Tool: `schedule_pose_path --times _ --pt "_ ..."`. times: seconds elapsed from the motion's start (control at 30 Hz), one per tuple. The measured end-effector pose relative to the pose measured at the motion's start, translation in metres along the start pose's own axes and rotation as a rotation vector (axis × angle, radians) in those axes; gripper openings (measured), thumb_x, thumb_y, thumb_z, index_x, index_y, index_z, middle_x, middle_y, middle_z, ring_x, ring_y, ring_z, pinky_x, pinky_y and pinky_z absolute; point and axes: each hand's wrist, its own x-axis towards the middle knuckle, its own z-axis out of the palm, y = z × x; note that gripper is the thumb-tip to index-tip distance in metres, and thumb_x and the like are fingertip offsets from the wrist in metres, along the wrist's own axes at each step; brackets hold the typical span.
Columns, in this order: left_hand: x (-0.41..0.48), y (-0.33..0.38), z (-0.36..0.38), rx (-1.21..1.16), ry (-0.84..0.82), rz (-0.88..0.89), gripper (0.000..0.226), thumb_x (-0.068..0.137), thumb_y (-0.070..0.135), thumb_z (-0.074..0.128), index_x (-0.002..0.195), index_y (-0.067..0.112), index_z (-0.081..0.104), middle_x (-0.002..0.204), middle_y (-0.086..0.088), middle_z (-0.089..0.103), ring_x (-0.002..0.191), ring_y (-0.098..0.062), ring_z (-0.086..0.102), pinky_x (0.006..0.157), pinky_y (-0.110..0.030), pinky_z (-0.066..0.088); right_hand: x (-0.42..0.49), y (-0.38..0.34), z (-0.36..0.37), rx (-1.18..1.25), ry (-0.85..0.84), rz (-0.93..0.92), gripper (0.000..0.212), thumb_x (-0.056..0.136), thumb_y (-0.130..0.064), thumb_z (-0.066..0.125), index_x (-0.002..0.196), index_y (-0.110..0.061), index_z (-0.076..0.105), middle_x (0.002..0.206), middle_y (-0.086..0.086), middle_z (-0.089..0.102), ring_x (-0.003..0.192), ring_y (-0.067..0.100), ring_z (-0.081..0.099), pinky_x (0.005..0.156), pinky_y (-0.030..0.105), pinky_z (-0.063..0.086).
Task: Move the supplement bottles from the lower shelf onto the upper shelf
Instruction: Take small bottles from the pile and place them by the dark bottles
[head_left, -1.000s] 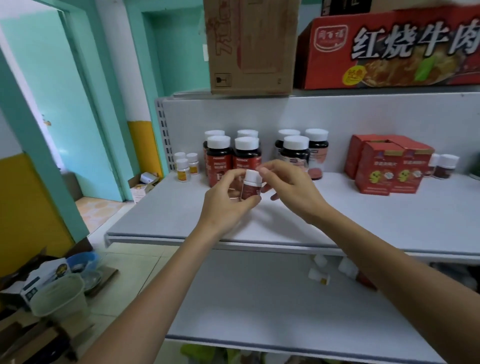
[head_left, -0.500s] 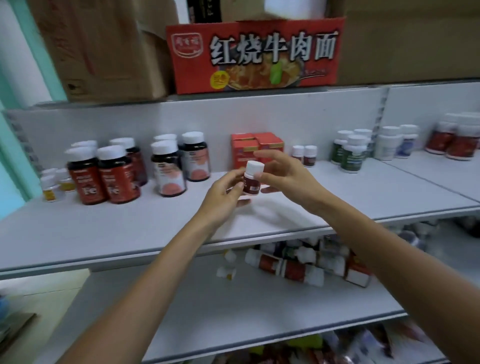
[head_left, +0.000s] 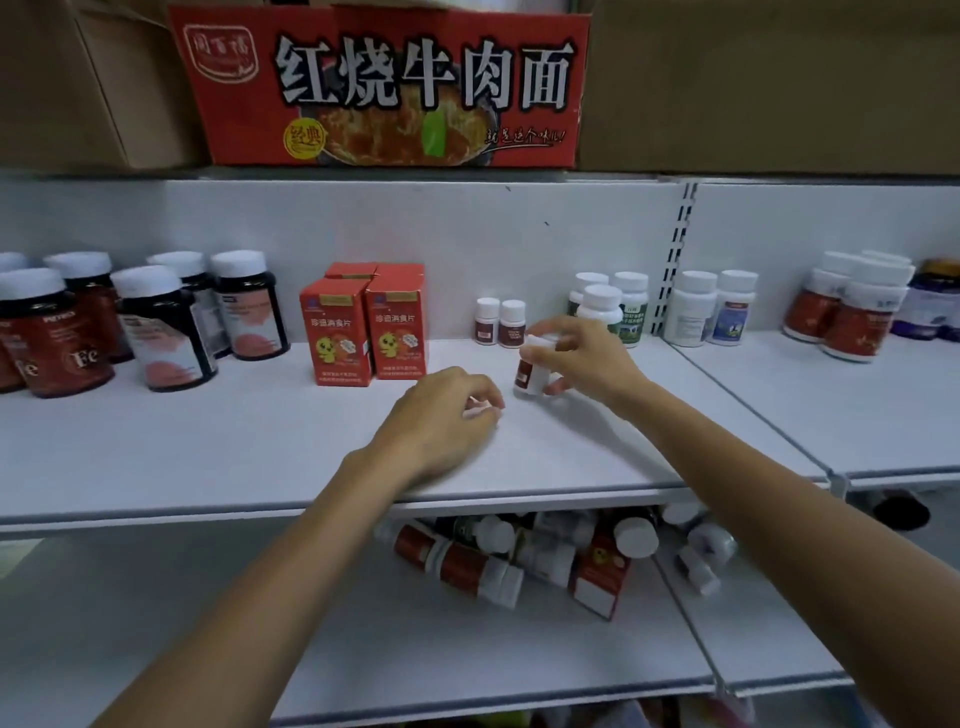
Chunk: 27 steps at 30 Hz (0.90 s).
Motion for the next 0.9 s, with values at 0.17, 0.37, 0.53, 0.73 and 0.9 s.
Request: schedule_pose_path --times 0.17,0.37,0.53,0.73,0.9 --pt "0.01 0.013 0.011 0.158 -0.023 0.016 0.022 0.091 0.031 0.05 0.11 0.026 0.062 0.114 -0.002 0.055 0.112 -0.02 0.046 0.095 -0.035 0.038 0.018 0.009 -0.005 -0.005 -0.118 -0.056 0.03 0.087 -0.001 0.055 0.11 -0.018 0.065 0.077 -0.003 0.059 0.082 0.02 0.058 0.083 0.037 0.056" --pt "0.014 0.007 0.011 0.119 -0.041 -0.012 0.023 0.091 0.031 0.051 0.111 0.025 0.061 0.114 0.001 0.051 0.113 -0.017 0.044 0.098 -0.034 0.036 0.037 0.008 0.003 -0.235 -0.165 -0.148 0.037 0.078 -0.003 0.06 0.091 -0.037 0.064 0.106 0.015 0.068 0.1 0.032 0.062 0.081 0.031 0.048" --pt "0.017 0.004 0.012 0.12 -0.016 -0.021 0.024 0.09 0.029 0.051 0.111 0.023 0.06 0.115 -0.001 0.051 0.114 -0.018 0.044 0.097 -0.034 0.037 0.05 0.012 0.011 -0.371 -0.096 -0.249 0.043 0.078 -0.005 0.067 0.118 -0.02 0.063 0.116 0.0 0.066 0.099 0.018 0.063 0.066 0.011 0.041" --pt "0.018 0.001 0.014 0.113 -0.001 -0.01 0.022 0.09 0.029 0.052 0.109 0.023 0.06 0.105 0.003 0.048 0.113 -0.019 0.044 0.096 -0.035 0.036 0.065 0.015 0.026 -0.556 -0.019 -0.346 0.045 0.083 -0.001 0.058 0.126 -0.013 0.058 0.115 0.018 0.056 0.102 0.031 0.056 0.072 0.016 0.028" --pt "0.017 0.001 0.015 0.114 0.002 -0.018 0.022 0.09 0.029 0.052 0.109 0.024 0.061 0.112 0.0 0.052 0.112 -0.018 0.044 0.096 -0.034 0.037 0.062 0.017 0.025 -0.612 0.093 -0.315 0.048 0.081 -0.013 0.062 0.128 -0.009 0.048 0.117 0.014 0.057 0.106 0.032 0.054 0.081 0.039 0.046"
